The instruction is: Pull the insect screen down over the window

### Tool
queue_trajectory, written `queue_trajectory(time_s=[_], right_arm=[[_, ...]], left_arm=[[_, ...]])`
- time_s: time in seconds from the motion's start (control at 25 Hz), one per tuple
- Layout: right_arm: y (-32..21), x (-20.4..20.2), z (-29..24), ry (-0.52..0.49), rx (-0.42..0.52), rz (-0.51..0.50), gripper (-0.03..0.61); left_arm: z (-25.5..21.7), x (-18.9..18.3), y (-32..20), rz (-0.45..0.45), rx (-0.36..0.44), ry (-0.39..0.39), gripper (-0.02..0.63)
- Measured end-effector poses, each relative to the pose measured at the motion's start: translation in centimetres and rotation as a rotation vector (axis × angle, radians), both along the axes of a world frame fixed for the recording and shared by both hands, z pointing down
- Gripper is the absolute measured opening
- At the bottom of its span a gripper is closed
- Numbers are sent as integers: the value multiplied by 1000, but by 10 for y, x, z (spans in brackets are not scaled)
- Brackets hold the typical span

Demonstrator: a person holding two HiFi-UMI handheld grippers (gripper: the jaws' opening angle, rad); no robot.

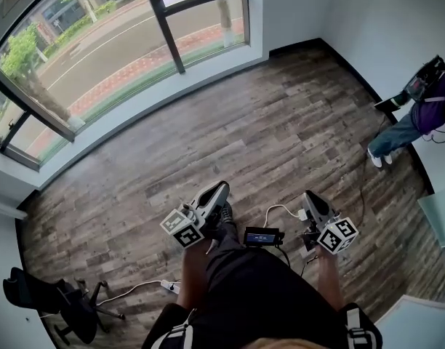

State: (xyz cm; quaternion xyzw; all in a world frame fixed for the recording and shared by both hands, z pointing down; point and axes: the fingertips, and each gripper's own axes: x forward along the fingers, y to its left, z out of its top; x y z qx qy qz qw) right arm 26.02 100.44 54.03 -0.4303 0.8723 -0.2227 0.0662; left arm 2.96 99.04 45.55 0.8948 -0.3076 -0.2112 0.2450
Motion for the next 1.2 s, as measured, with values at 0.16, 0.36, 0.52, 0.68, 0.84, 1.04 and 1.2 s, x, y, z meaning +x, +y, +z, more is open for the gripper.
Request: queue_trajectory(time_s=[0.16,0.36,0.52,0.68,0.84,1.04,1.2], right_arm=[[-66,-27,8,81,-19,8,11],[-160,-102,-7,133,-51,-44,11],[-219,-150,-12,172,-55,-63,11],[-256,-164,-1,226,-81,-41,9],[-289,-166,17,204,-126,-21,11],[-349,-181,25,180,-125,-43,11],[-422,-193,37,155,-96,-99,9]], left_arm=[[1,-24,-71,10,29,80,26],[-11,-81,-154,-5,43,101,26],[-7,-138,-220,-61,33,66,26],[-2,-166,-271,-86,16,20,26],[0,-171,-303,-96,10,-16,26],[8,-174,-348,-101,-11,-52,28],[15,-173,-409,-146,-11,-138,26]])
